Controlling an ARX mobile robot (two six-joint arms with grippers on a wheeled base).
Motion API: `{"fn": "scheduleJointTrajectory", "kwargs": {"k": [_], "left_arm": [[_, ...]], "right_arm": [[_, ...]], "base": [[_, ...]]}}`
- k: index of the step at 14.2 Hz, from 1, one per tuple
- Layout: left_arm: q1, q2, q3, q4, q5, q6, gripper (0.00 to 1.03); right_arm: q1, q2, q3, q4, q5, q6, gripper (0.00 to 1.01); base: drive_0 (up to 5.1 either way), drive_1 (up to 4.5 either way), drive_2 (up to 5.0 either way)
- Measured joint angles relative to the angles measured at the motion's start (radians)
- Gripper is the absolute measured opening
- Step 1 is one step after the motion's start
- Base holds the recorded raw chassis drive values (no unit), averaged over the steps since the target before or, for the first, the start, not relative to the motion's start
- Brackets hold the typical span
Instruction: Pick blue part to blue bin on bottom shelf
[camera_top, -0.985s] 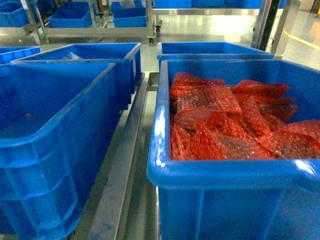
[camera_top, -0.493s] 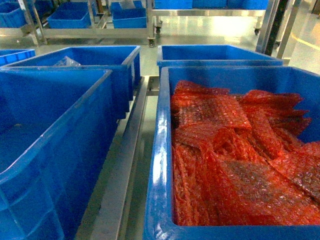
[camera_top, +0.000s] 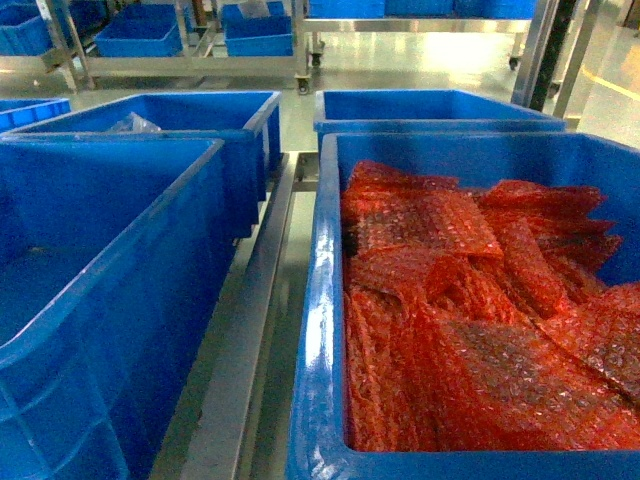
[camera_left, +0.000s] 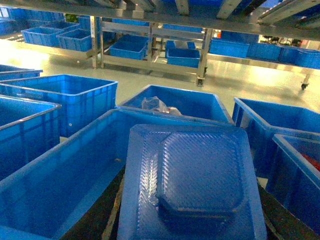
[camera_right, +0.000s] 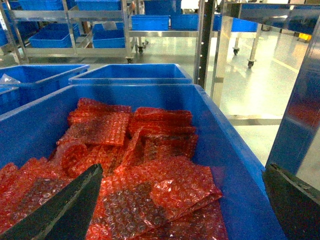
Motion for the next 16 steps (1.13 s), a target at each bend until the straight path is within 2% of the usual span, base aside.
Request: {"fn": "scheduleJointTrajectory", "kwargs": {"k": [16], "left_arm": [[0.0,0.0,0.0,0.0,0.0,0.0,0.43]], "right_arm": [[0.0,0.0,0.0,0.0,0.0,0.0,0.98]], "base": [[0.0,0.0,0.0]]}}
